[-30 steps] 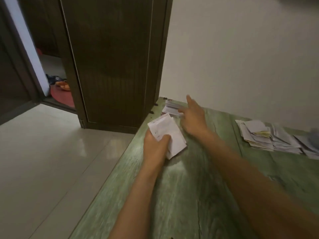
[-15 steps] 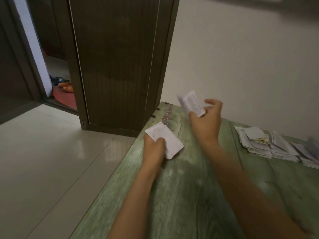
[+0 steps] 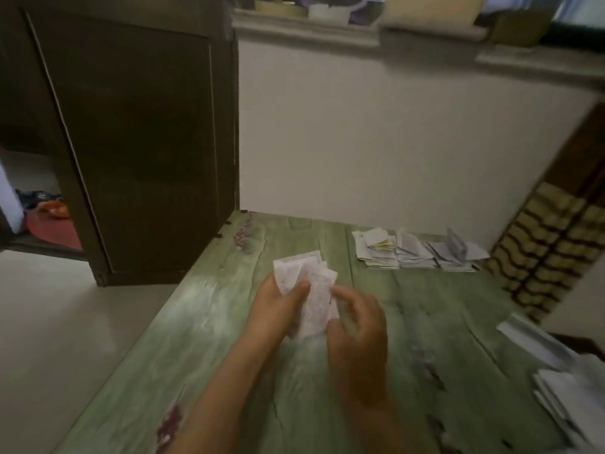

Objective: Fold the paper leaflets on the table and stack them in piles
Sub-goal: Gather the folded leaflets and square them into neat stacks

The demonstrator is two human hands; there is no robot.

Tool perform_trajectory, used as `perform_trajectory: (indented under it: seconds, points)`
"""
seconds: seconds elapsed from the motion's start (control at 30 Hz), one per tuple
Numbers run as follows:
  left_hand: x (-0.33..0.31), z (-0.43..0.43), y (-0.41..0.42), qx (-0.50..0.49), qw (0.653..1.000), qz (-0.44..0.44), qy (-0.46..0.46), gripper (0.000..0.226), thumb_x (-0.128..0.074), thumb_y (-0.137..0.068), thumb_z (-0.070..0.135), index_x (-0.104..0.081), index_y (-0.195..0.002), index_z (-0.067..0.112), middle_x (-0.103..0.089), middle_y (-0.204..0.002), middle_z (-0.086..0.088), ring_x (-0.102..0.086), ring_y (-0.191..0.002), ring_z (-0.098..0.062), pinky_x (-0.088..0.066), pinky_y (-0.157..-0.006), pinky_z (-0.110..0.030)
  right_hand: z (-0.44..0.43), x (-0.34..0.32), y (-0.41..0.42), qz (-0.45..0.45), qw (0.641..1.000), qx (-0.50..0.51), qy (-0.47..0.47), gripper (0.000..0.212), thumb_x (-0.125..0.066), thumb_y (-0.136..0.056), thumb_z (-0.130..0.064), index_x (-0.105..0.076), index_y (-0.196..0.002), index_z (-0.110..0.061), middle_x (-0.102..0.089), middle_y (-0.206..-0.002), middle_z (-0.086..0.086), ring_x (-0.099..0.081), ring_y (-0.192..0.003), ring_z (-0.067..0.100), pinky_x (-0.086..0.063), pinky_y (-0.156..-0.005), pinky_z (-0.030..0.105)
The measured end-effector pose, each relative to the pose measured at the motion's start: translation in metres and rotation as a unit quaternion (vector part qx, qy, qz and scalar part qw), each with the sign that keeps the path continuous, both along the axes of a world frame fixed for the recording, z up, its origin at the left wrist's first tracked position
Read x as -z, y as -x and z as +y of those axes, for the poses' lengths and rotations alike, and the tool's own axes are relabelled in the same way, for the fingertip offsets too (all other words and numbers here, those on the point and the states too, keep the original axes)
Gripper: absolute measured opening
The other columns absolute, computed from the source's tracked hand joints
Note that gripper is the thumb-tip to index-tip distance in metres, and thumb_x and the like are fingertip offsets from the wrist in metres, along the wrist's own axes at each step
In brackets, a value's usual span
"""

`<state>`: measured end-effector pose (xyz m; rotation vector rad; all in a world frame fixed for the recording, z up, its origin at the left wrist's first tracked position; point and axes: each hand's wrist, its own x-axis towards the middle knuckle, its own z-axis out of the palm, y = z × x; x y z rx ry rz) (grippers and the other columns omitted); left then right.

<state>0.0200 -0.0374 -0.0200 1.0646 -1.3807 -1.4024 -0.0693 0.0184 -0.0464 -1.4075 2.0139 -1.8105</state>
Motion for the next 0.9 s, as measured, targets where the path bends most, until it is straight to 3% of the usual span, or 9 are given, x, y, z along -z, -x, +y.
perform_trajectory:
  seconds: [0.07, 0.13, 0.3, 0.43, 0.53, 0.6, 0.67, 0.77, 0.9]
  points:
    - [-0.009, 0.019, 0.004, 0.035, 0.999, -0.005, 0.016, 0.016, -0.056, -0.092, 0.019, -0.058, -0.107, 0.022, -0.069, -0.100, -0.002, -0.068, -0.089, -0.018, -0.057, -0.079, -0.041, 0.019, -0.012, 0.011, -0.158, 0.987, -0.014, -0.038, 0.042, -0.053, -0.091, -0.008, -0.045, -0.129, -0.023, -0.050, -0.119, -0.007, -0.050, -0.105, 0.011, -0.046, -0.091, 0.030]
    - [-0.014, 0.038, 0.008, 0.073, 0.996, -0.013, 0.042, 0.015, -0.059, -0.089, 0.020, -0.061, -0.104, 0.023, -0.070, -0.095, 0.002, -0.069, -0.083, -0.012, -0.058, -0.071, -0.028, 0.031, -0.019, 0.017, -0.276, 0.953, -0.117, -0.054, 0.041, -0.049, -0.096, -0.012, -0.039, -0.134, -0.023, -0.053, -0.124, -0.004, -0.056, -0.106, 0.011, -0.049, -0.081, 0.017]
    - [-0.003, 0.078, 0.012, 0.111, 0.987, -0.057, 0.098, 0.020, -0.058, -0.089, 0.008, -0.066, -0.100, 0.022, -0.071, -0.082, 0.017, -0.066, -0.079, 0.004, -0.050, -0.067, -0.009, 0.068, -0.009, 0.014, -0.204, 0.964, -0.142, -0.091, 0.040, -0.039, -0.100, -0.017, -0.031, -0.136, -0.032, -0.051, -0.121, -0.012, -0.052, -0.099, -0.012, -0.041, -0.076, 0.002]
    - [0.021, 0.105, 0.021, 0.104, 0.977, -0.123, 0.137, 0.029, -0.048, -0.094, 0.006, -0.056, -0.118, 0.020, -0.060, -0.109, 0.017, -0.055, -0.097, 0.016, -0.042, -0.081, -0.003, 0.088, 0.007, 0.013, -0.179, 0.955, -0.168, -0.167, 0.062, -0.038, -0.100, -0.023, 0.000, -0.148, -0.035, -0.029, -0.144, -0.012, -0.033, -0.120, -0.004, -0.029, -0.085, -0.001]
    - [0.022, 0.115, 0.026, 0.074, 0.981, -0.125, 0.127, 0.027, -0.046, -0.095, 0.012, -0.053, -0.121, 0.017, -0.062, -0.108, 0.007, -0.060, -0.099, 0.001, -0.049, -0.088, -0.022, 0.105, -0.002, 0.018, -0.169, 0.952, -0.167, -0.191, 0.071, -0.040, -0.099, -0.030, 0.013, -0.147, -0.034, -0.029, -0.149, -0.010, -0.036, -0.118, -0.003, -0.032, -0.085, 0.005]
    - [0.014, 0.124, 0.033, 0.070, 0.985, -0.089, 0.128, 0.023, -0.049, -0.094, 0.008, -0.054, -0.114, 0.017, -0.065, -0.099, 0.005, -0.065, -0.087, 0.000, -0.051, -0.074, -0.015, 0.124, -0.020, 0.023, -0.113, 0.970, -0.141, -0.164, 0.069, -0.043, -0.098, -0.030, 0.004, -0.149, -0.033, -0.033, -0.147, -0.011, -0.039, -0.122, -0.001, -0.033, -0.088, 0.004]
    - [0.003, 0.136, 0.041, 0.087, 0.989, -0.053, 0.109, 0.023, -0.053, -0.091, 0.005, -0.055, -0.109, 0.018, -0.067, -0.095, 0.005, -0.066, -0.077, 0.002, -0.050, -0.062, -0.012, 0.149, -0.040, 0.032, 0.005, 0.992, -0.073, -0.105, 0.055, -0.046, -0.094, -0.026, -0.025, -0.146, -0.026, -0.042, -0.136, -0.010, -0.041, -0.118, -0.001, -0.034, -0.092, 0.004]
    - [-0.005, 0.153, 0.057, 0.133, 0.986, -0.071, 0.074, 0.021, -0.060, -0.088, 0.011, -0.057, -0.104, 0.023, -0.069, -0.097, 0.003, -0.068, -0.083, -0.008, -0.055, -0.067, -0.021, 0.191, -0.064, 0.068, 0.076, 0.996, -0.020, -0.030, 0.039, -0.047, -0.085, -0.022, -0.048, -0.124, -0.026, -0.044, -0.115, -0.027, -0.040, -0.108, -0.016, -0.031, -0.092, -0.001]
    - [-0.012, 0.170, 0.082, 0.201, 0.973, -0.116, 0.013, 0.019, -0.059, -0.089, 0.012, -0.056, -0.102, 0.025, -0.068, -0.094, 0.007, -0.065, -0.084, -0.005, -0.053, -0.068, -0.017, 0.229, -0.072, 0.145, 0.106, 0.984, -0.048, -0.138, 0.038, -0.055, -0.090, -0.003, -0.051, -0.114, -0.032, -0.050, -0.117, -0.021, -0.046, -0.110, -0.009, -0.030, -0.087, -0.005]
